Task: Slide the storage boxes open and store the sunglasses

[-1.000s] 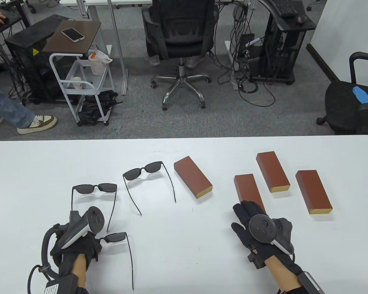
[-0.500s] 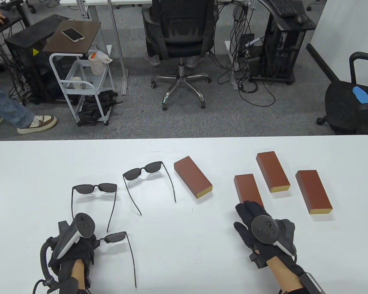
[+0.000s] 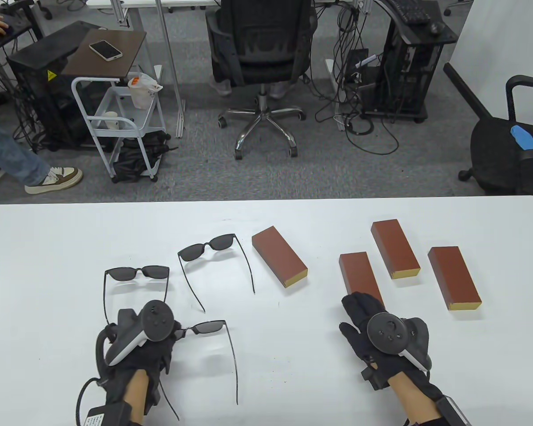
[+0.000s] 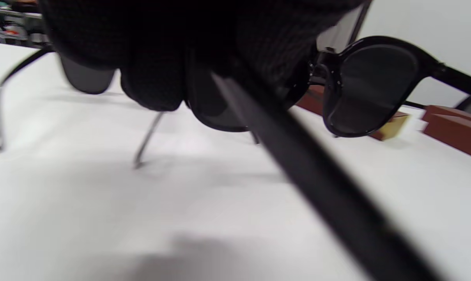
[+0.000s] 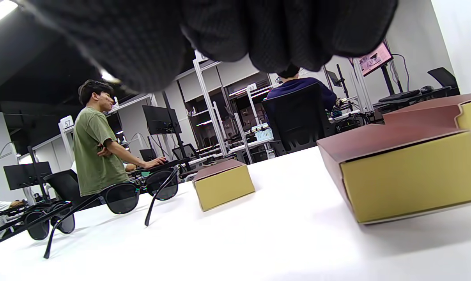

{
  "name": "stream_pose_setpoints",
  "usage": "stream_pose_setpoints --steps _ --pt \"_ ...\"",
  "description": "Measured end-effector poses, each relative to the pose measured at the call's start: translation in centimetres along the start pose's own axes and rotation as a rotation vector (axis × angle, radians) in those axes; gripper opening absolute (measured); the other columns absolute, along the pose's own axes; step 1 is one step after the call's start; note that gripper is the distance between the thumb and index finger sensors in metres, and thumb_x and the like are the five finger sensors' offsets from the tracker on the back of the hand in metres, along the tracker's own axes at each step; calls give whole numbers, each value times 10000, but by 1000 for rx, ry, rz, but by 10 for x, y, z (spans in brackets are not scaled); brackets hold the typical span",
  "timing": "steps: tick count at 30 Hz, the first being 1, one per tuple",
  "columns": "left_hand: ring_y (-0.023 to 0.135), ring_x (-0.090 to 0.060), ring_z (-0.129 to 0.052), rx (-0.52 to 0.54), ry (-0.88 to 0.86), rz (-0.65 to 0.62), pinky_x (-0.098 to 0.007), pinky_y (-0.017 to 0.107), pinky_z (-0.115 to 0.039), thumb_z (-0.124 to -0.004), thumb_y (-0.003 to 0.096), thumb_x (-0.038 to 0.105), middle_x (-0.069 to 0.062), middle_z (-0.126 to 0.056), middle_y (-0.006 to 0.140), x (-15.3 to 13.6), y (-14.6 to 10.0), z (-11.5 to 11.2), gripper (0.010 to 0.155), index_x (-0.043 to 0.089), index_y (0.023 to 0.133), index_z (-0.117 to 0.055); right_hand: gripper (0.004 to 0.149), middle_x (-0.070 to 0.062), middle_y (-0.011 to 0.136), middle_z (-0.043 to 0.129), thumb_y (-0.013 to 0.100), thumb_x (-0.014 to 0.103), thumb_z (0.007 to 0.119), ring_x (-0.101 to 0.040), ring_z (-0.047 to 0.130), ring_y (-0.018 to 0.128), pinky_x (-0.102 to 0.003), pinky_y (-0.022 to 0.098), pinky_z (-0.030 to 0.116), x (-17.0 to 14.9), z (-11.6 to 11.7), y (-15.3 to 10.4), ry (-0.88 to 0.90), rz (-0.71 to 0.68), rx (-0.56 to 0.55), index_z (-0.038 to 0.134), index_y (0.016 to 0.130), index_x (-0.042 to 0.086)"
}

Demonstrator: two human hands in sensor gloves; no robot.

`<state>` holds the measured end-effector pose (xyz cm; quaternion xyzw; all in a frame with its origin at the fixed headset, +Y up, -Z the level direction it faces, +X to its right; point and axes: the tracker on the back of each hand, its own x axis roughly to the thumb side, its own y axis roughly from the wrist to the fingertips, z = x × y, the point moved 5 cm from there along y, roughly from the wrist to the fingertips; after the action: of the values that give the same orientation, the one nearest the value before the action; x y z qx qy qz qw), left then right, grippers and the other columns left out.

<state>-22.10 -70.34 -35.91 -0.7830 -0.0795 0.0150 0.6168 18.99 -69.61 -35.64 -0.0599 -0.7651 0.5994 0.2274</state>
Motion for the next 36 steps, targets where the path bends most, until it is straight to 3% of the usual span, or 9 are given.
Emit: stream_pose_setpoints --steps 7,14,23,28,31,36 --pt "674 -277 -935 23 21 -241 -536 519 -764 -774 441 338 -9 -918 837 103 11 5 430 312 864 -847 578 -127 944 708 325 400 876 -400 731 847 -490 626 698 9 7 -1 52 -66 54 718 844 201" --pt "672 -268 -924 16 0 -362 -538 523 -758 -763 443 343 -5 -910 830 159 12 7 430 319 865 -840 602 -120 926 742 290 358 931 -376 777 832 -475 616 733 20 12 -1 166 -138 121 728 836 206" --pt "671 -266 -919 -21 -18 -395 -540 525 -754 -761 448 342 -16 -905 829 176 14 3 430 325 870 -839 550 -94 856 849 268 340 956 -343 876 768 -454 567 801 19 11 0 451 -114 126 802 783 226" --pt "680 -267 -911 -54 -67 -392 -542 530 -751 -756 458 339 -16 -895 839 176 14 0 430 335 881 -833 464 -74 786 927 288 338 929 -319 946 702 -440 519 846 18 10 0 465 -104 116 854 734 237" --pt "696 -272 -905 -61 -134 -365 -542 536 -749 -758 468 343 -8 -883 857 172 15 1 431 336 894 -827 424 -71 738 967 300 331 915 -307 984 657 -435 482 873 15 9 0 509 -63 97 875 711 233" --pt "733 -299 -894 -36 -397 -320 -546 550 -744 -749 480 406 -20 -869 897 157 17 5 468 320 935 -810 385 -54 656 1026 299 344 914 -280 1043 572 -416 416 915 4 2 0 573 18 16 910 670 239"
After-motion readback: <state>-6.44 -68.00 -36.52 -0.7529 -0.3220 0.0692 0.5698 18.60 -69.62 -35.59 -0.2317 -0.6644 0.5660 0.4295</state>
